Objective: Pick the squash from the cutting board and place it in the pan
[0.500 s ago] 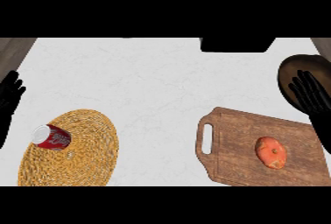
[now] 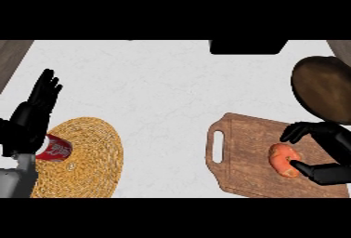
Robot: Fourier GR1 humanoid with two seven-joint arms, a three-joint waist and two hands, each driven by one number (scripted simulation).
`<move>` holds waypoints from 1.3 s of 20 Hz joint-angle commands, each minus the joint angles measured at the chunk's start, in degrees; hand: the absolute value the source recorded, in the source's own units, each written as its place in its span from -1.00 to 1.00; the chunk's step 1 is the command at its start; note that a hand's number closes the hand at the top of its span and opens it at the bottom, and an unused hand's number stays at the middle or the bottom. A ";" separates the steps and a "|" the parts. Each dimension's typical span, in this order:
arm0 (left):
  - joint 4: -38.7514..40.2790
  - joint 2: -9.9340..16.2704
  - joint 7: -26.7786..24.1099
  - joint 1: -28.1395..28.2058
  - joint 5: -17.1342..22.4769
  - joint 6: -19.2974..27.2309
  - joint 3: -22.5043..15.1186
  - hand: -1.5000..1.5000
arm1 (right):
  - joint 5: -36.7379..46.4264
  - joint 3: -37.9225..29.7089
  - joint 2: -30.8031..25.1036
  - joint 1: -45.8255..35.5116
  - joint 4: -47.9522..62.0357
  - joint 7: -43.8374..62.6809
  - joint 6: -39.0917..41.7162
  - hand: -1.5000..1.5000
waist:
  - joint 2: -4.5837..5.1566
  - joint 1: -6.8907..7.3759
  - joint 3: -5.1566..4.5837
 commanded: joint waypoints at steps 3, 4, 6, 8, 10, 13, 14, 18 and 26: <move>2.40 -3.24 -1.08 -0.56 0.22 0.51 -0.83 0.00 | 8.39 -11.01 -6.05 0.73 9.72 -23.43 -0.17 -1.00 | -0.48 -1.28 -0.06; 2.44 -3.02 -1.43 -0.46 -0.20 0.55 -0.69 0.00 | 9.70 -12.36 -8.86 1.46 11.28 -26.84 1.26 -1.00 | -0.57 -1.17 -0.11; 0.47 -3.83 0.53 -1.79 -1.21 1.42 -2.27 0.00 | 10.95 -14.19 -13.14 -0.48 16.54 -30.85 3.43 -1.00 | -0.59 -0.16 -0.10; 1.62 -4.33 2.26 -4.15 -1.50 2.17 -2.25 0.00 | 12.63 -13.93 -17.95 -0.56 17.37 -33.45 6.11 -1.00 | -0.63 -0.37 -0.15; 3.88 -4.85 -0.58 -3.48 -1.69 1.05 -2.15 0.00 | 14.54 -13.31 -22.23 -2.78 17.61 -32.34 6.41 -1.00 | -0.50 -0.02 -0.26; 4.63 -5.09 -0.85 -4.66 -1.19 1.03 -1.10 0.00 | 19.75 -9.60 -26.61 -4.86 13.37 -28.94 3.62 -1.00 | -0.56 0.48 -0.36; 4.71 -5.50 -1.10 -4.21 -1.86 0.69 -2.15 0.00 | 20.09 -9.90 -28.17 -5.18 13.56 -30.11 3.94 -1.00 | -0.63 0.29 -0.36; 3.33 -5.08 -0.31 -3.04 -2.49 0.93 -1.22 0.00 | 18.67 -9.77 -31.24 -6.40 13.71 -28.76 7.01 -1.00 | -0.86 0.19 -0.38; 8.31 -6.55 -3.66 -4.44 -3.42 -1.29 0.45 0.00 | 19.17 -6.75 -25.89 -13.11 4.87 -16.82 3.49 -1.00 | -0.75 0.23 -0.43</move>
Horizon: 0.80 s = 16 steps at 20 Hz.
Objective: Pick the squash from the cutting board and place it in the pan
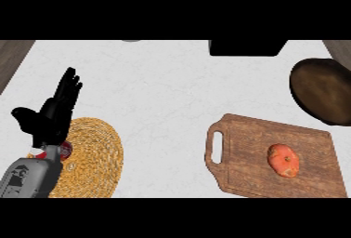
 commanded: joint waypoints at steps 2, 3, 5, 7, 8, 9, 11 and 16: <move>3.85 -0.65 0.22 -3.94 -1.17 -0.37 0.89 0.00 | -0.23 2.20 1.30 -2.62 -2.20 -0.44 7.23 -1.00 | 0.06 -0.25 -0.01; -0.54 -2.15 1.85 -1.49 -1.39 1.41 -0.59 0.00 | -0.87 3.98 2.26 -0.79 -6.41 2.37 6.89 -1.00 | -0.17 -0.24 -0.02; -0.06 0.19 -0.89 1.63 -0.62 -2.18 0.56 0.00 | -1.79 4.53 2.22 -1.52 -6.54 2.48 8.94 -1.00 | -0.09 0.18 -0.02; 4.86 -0.92 -1.66 -2.66 -0.26 -2.15 1.92 0.00 | -3.63 4.17 1.22 -1.03 -8.86 2.64 11.23 -1.00 | 0.02 -0.58 -0.03; -1.20 -1.64 -0.05 1.81 -1.53 -0.32 0.18 0.00 | -3.03 3.93 1.94 2.49 -11.91 2.81 9.21 -1.00 | -0.26 -0.55 0.01; 1.16 -2.20 0.84 -0.47 -1.81 0.36 0.69 0.00 | 0.98 5.83 3.49 3.65 -11.51 1.50 6.92 -1.00 | -0.12 -0.58 0.02; -2.70 -0.24 2.36 0.99 -1.06 -1.54 2.27 0.00 | 2.11 3.68 3.53 5.88 -14.54 4.06 6.28 -1.00 | -0.19 -0.49 0.02; -3.70 -1.79 0.99 2.89 -2.24 -2.19 2.64 0.00 | 5.40 3.42 7.12 6.11 -15.87 11.40 6.92 -1.00 | -0.12 -0.29 0.01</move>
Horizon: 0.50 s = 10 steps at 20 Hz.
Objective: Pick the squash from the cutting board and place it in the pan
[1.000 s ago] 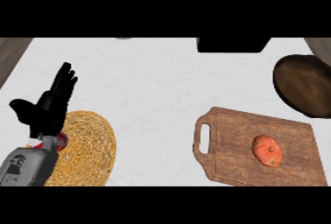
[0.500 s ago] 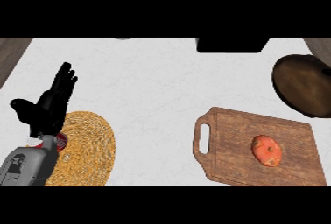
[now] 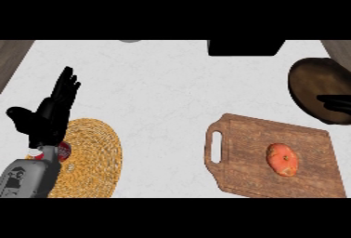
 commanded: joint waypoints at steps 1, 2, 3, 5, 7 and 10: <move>-4.42 0.78 1.19 3.32 -0.04 -1.07 0.99 0.00 | 0.76 -1.92 2.00 7.73 -9.71 4.95 -0.24 -1.00 | -0.21 -0.57 -0.01; -5.81 0.10 4.04 2.04 -0.63 -0.10 1.20 0.00 | 2.68 -1.41 4.72 2.43 -4.44 5.24 1.92 -1.00 | -0.01 0.14 0.01; 1.19 -0.34 1.19 -1.39 -1.13 -1.45 1.89 0.00 | 5.80 -0.80 5.83 2.66 -2.53 3.14 1.44 -1.00 | 0.10 -0.03 0.01; 2.50 -0.43 -3.20 1.83 -0.65 -2.94 2.74 0.00 | 9.14 -1.56 5.97 7.00 -4.31 2.18 -1.55 -1.00 | 0.02 -0.37 0.00; 0.78 -2.65 -0.60 -0.28 -2.74 -0.92 0.79 0.00 | 9.65 -1.78 6.58 -0.23 1.13 4.29 3.23 -1.00 | 0.11 0.14 0.00; 3.58 -2.46 0.65 -4.28 -2.54 -1.86 2.52 0.00 | 12.03 -1.10 9.43 -2.31 1.28 6.31 4.72 -1.00 | 0.14 0.05 0.00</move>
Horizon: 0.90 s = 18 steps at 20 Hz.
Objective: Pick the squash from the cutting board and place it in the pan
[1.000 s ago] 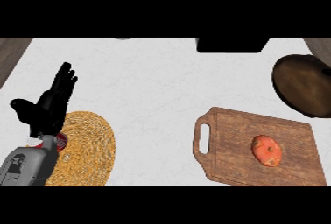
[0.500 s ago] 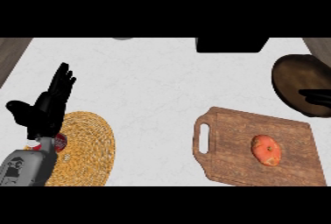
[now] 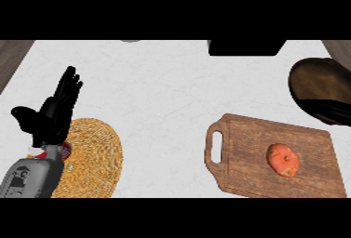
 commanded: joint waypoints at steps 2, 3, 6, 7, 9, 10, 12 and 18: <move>3.91 -1.68 -2.74 -1.87 -1.32 -0.64 0.94 0.00 | 7.80 1.80 3.02 -3.21 6.68 -4.94 1.81 -1.00 | 0.11 0.16 0.00; -0.60 -1.22 -0.87 2.13 -1.24 -1.11 0.38 0.00 | 7.24 2.77 5.34 -3.91 3.53 -0.55 2.53 -1.00 | 0.01 0.31 0.00; -0.37 -2.87 -0.53 1.63 -2.55 0.29 0.19 0.00 | 9.37 2.11 4.77 -2.63 5.46 -4.97 3.79 -1.00 | -0.01 0.13 0.00; 3.62 -0.98 -1.85 -0.77 -0.29 -2.33 3.19 0.00 | 10.58 2.28 3.30 0.43 3.65 -6.58 3.02 -1.00 | -0.01 -0.20 -0.01; -0.36 -2.35 -1.28 1.50 -2.26 -0.88 1.04 0.00 | 14.17 5.81 6.58 -0.84 4.65 -6.02 0.75 -1.00 | -0.02 0.11 0.01; 1.52 -0.29 -2.30 1.13 0.06 -4.17 3.75 0.00 | 14.13 3.40 4.35 0.25 4.87 -9.13 1.40 -1.00 | -0.02 -0.07 0.00; -1.51 -1.03 -0.56 1.69 -1.71 -2.97 2.56 0.00 | 14.93 4.81 7.75 -1.20 1.57 -3.30 2.14 -1.00 | -0.06 0.02 -0.01; -1.53 -1.41 1.18 0.96 -1.59 -3.94 3.59 0.00 | 22.20 6.36 9.21 -2.46 2.70 -2.30 1.24 -1.00 | -0.02 0.17 -0.01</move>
